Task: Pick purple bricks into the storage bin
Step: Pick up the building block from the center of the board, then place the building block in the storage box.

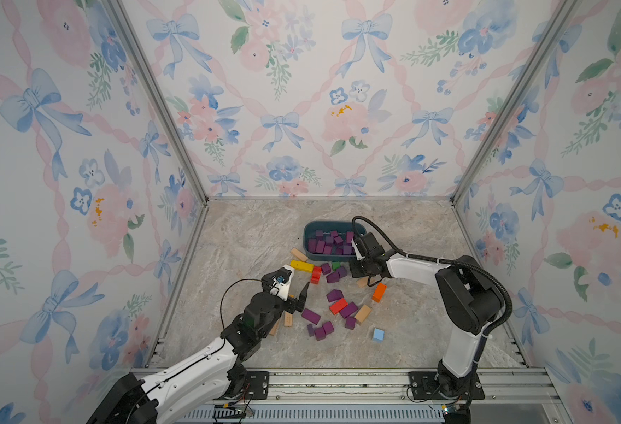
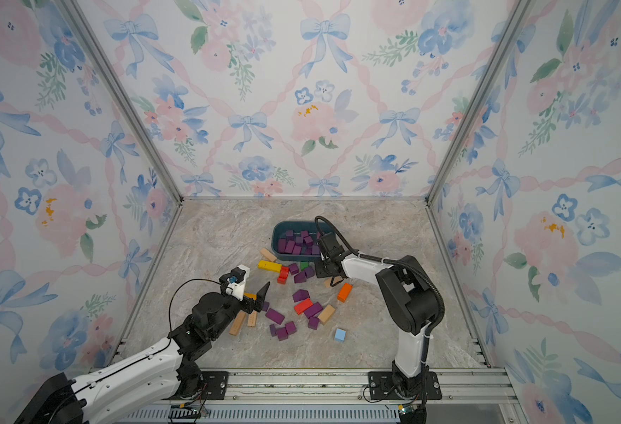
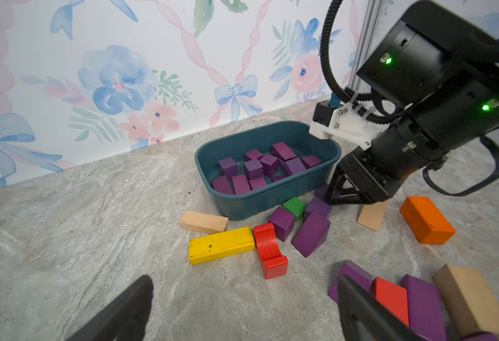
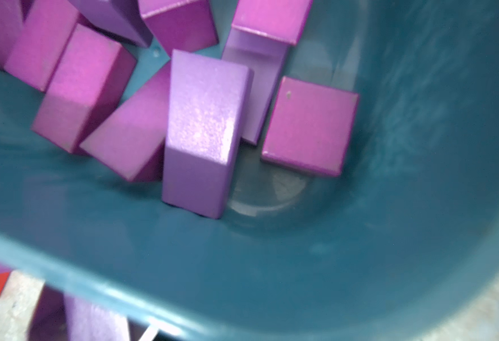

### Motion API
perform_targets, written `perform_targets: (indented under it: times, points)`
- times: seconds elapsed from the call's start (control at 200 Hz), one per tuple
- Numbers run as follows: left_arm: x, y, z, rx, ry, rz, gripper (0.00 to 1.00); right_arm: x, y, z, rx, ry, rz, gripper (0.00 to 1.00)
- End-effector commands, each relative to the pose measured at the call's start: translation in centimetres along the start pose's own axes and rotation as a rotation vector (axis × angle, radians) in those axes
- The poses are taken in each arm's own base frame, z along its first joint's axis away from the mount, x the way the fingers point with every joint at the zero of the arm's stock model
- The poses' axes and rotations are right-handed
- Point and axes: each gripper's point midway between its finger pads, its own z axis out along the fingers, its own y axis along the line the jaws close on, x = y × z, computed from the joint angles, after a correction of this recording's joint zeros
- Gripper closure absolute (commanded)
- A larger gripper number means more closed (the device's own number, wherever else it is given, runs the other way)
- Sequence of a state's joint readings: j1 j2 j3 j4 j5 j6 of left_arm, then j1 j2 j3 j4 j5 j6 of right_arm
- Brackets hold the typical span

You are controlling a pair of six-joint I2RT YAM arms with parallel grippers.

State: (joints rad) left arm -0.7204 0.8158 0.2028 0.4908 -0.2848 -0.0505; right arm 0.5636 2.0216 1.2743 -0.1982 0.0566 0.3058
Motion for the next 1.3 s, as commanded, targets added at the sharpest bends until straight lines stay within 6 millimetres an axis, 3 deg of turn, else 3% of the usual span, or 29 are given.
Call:
perform_targets:
  times: [0.0,0.285,0.465,0.67,0.885,0.98,1.13,1.295]
  points:
    - [-0.4,0.2,-0.2,-0.01,-0.029,0.013,0.02,-0.3,0.1,-1.6,-0.011,0.005,-0.004,0.7]
    - [-0.4,0.4,-0.2,-0.022,-0.029,0.01,0.02,-0.8,2.2,-5.3,-0.086,-0.02,-0.025,0.72]
    - [-0.4,0.4,-0.2,-0.023,-0.025,0.001,0.02,-4.3,3.7,-7.6,-0.208,-0.078,0.036,0.71]
    - [-0.3,0.1,-0.3,-0.003,-0.033,-0.024,0.02,-7.6,1.9,-5.7,-0.256,-0.084,0.172,0.72]
    - [0.0,0.0,-0.4,0.001,-0.029,-0.035,0.02,-7.8,-0.3,-2.9,-0.189,-0.047,0.222,0.71]
    - [-0.1,0.2,-0.4,-0.008,-0.032,-0.039,0.02,-7.4,-1.0,-2.6,-0.15,-0.036,0.224,0.62]
    - [0.1,0.3,-0.2,-0.016,-0.023,-0.041,0.02,-7.5,-1.6,-3.6,-0.109,-0.05,0.209,0.36]
    - [0.5,0.2,0.4,-0.018,0.006,-0.046,0.02,-8.0,-1.8,-6.2,-0.065,-0.09,0.166,0.34]
